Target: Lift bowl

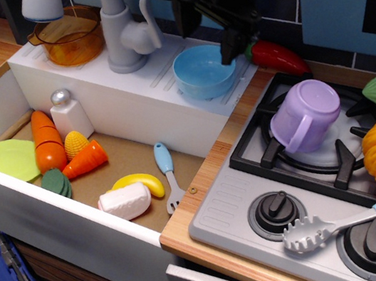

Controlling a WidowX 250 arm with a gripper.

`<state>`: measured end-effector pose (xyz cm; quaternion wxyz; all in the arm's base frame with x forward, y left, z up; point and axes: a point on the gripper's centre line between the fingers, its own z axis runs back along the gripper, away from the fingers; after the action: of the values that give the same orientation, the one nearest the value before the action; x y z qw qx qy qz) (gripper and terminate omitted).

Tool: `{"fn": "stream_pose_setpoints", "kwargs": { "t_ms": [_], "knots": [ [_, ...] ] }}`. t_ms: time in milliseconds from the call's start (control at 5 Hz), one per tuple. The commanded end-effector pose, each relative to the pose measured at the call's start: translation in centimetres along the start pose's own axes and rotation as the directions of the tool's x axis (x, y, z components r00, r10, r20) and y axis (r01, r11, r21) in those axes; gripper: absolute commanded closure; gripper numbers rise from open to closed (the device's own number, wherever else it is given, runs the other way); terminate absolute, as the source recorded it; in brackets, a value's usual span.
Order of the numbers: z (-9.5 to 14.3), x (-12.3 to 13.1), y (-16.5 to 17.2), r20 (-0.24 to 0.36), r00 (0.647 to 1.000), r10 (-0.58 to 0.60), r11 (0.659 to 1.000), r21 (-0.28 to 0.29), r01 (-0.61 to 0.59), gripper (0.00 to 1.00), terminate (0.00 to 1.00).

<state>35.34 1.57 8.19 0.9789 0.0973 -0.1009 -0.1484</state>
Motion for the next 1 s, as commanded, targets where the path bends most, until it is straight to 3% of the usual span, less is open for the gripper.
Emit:
{"fn": "stream_pose_setpoints", "kwargs": {
  "t_ms": [0, 400, 800],
  "knots": [
    [-1.1, 0.1, 0.4, 0.055, 0.998, -0.017, 0.999, -0.036, 0.019, 0.0, 0.0],
    [-3.5, -0.8, -0.1, 0.086, 0.996, -0.012, 0.997, -0.08, 0.019, 0.0, 0.0],
    [-4.7, -0.1, 1.0, 0.092, 0.996, 0.002, 0.995, -0.099, 0.007, 0.0, 0.0]
  ]
}}
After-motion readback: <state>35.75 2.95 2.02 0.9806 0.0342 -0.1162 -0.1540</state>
